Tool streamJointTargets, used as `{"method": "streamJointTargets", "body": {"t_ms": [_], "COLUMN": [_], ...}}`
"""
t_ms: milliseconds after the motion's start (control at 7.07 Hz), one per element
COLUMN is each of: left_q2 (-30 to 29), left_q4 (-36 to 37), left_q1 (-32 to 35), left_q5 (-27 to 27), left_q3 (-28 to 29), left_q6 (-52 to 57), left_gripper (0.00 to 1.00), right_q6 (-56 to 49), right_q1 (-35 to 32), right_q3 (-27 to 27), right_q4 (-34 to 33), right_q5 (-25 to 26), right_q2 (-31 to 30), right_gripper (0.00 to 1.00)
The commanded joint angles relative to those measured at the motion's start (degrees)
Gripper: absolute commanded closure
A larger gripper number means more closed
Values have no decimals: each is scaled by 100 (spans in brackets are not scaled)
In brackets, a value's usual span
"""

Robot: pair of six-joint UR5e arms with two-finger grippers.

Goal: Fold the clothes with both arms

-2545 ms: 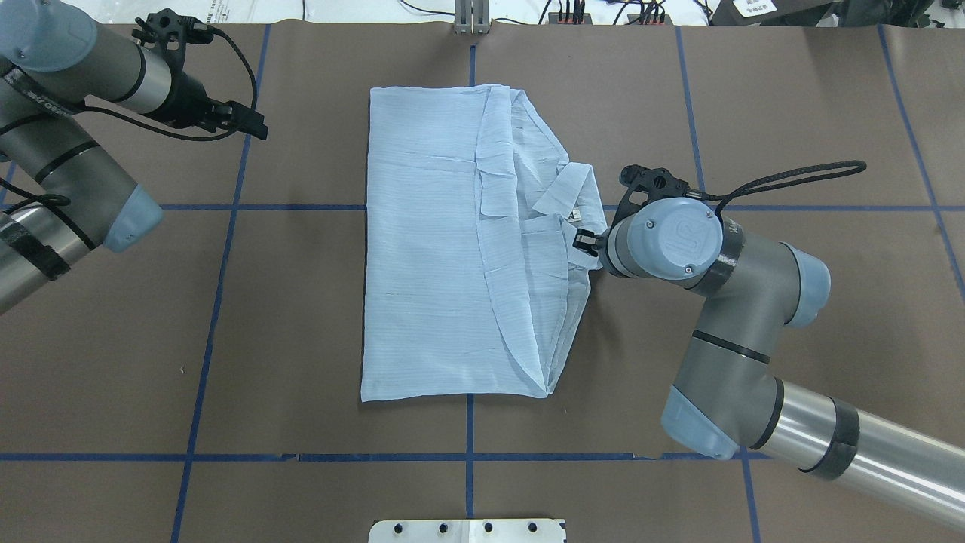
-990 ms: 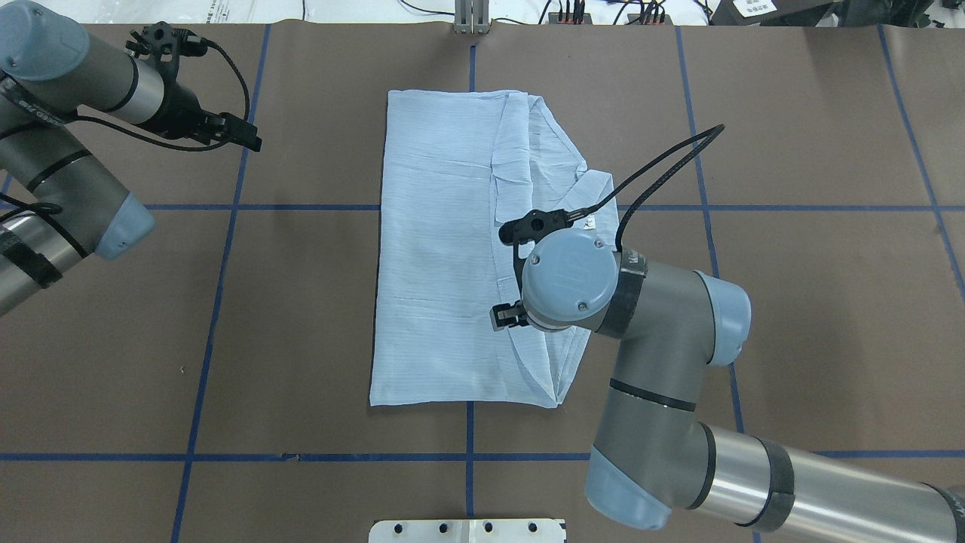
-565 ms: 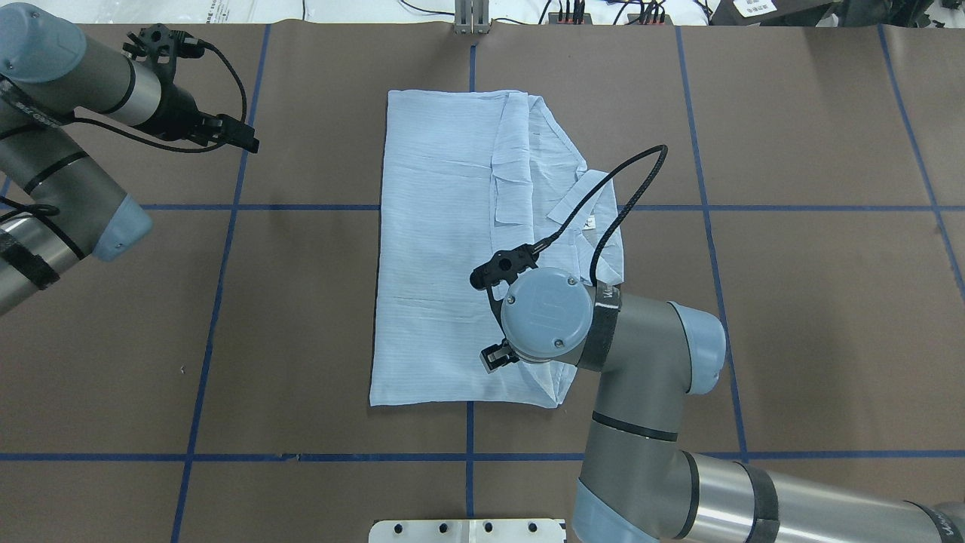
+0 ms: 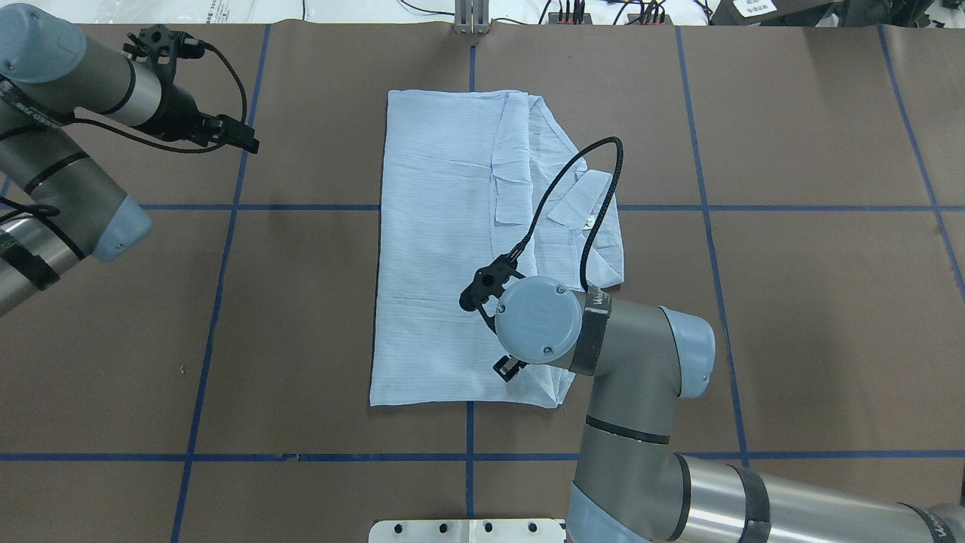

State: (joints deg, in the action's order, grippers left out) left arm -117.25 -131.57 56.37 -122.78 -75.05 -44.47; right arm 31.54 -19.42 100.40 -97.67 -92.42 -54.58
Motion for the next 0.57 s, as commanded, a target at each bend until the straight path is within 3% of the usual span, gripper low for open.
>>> {"method": "streamJointTargets", "body": {"t_ms": [0,424], "left_q2": [0,9], "left_q4": [0,0], "left_q1": [-3,-3], "left_q5": [-9,0], "left_q3": [7,16], "left_q6": [0,0], "left_gripper": [0,0], "right_q6": [-86,10], "right_q1": [121,271], "right_q3": [-29,-249], "right_q4": [-42,-60], "right_q5": [188,417], "right_q2": [17,175], "right_gripper": [34,34]}}
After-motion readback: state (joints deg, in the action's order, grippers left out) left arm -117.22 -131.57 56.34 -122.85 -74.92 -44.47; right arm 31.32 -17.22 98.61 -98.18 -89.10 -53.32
